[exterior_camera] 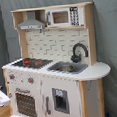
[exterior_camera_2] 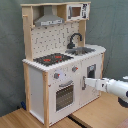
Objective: Play with the kitchen
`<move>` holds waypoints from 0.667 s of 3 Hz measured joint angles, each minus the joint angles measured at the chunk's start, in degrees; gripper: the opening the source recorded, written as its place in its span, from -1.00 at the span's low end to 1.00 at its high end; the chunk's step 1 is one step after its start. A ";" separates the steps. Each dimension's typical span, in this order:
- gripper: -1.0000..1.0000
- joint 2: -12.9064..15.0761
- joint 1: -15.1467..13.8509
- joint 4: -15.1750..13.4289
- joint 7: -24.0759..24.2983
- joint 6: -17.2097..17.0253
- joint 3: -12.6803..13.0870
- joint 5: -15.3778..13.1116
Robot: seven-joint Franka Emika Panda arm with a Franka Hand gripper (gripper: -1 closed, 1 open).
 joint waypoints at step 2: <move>1.00 -0.01 -0.93 -3.35 9.68 7.08 0.01 0.00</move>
